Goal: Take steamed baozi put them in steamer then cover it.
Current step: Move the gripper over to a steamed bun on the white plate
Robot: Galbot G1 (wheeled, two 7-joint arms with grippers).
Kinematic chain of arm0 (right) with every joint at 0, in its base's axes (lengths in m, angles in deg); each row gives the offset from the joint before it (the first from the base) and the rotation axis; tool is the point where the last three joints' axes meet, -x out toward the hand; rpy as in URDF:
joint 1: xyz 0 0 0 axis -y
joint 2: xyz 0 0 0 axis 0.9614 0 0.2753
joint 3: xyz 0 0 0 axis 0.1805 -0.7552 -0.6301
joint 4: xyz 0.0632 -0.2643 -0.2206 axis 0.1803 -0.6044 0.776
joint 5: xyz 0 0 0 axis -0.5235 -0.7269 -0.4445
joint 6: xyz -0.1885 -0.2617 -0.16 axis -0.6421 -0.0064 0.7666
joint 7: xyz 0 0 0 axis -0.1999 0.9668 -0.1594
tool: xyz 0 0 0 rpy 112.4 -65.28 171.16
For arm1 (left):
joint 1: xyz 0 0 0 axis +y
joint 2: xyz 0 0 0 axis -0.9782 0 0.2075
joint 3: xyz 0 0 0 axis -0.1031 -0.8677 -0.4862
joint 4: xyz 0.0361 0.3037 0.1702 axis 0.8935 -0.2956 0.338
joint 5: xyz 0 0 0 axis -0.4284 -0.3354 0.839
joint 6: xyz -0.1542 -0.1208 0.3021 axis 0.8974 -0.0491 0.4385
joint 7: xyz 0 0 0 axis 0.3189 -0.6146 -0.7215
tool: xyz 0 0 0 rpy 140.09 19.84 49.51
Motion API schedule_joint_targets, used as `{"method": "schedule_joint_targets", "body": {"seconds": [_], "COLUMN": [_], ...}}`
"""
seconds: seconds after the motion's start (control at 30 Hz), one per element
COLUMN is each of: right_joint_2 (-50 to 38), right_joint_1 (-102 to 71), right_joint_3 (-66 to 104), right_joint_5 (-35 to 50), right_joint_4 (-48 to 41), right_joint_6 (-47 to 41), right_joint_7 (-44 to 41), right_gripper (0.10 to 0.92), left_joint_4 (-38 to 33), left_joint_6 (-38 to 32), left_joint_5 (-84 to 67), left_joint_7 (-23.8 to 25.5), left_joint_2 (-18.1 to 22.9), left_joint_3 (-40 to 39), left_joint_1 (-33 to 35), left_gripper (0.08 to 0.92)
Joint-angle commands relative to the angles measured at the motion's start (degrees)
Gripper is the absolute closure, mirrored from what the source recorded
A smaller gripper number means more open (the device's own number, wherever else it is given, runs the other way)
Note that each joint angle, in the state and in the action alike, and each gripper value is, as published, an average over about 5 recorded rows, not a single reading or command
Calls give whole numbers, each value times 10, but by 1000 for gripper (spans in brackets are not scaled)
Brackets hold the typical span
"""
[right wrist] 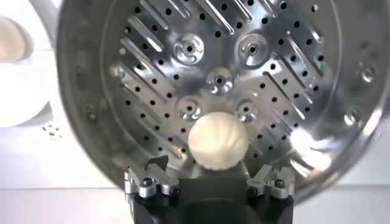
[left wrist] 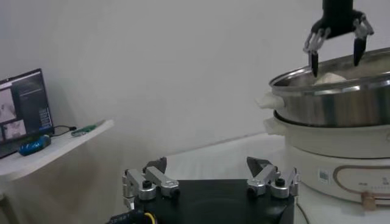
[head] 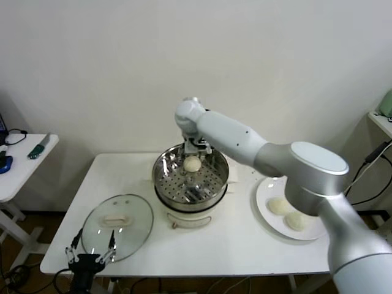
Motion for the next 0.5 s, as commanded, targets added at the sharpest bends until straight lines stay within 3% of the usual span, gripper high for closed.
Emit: {"method": "schedule_joint_targets", "body": {"seconds": [0.03,0.2,0.5], "right_joint_2": [-74,-151,-389], "right_joint_1": [74,87,169], "right_joint_3": [-30,-50,-216], "right_joint_5": [163,222,462], "right_joint_4": [59,135,298], "right_joint_6": [-40,-111,-414], "right_joint_7": [-14,3,120], "right_gripper": [203,203,203], "left_joint_4": [4,2,-2], "left_joint_6": [0,1,1], "left_joint_5": [3,8,10], "left_joint_7": [1,2,3], "left_joint_2": [0,2,-3], "left_joint_3": [-4,-12,-17], "left_joint_1": [-5,-8,-5], "left_gripper": [177,177,177]}}
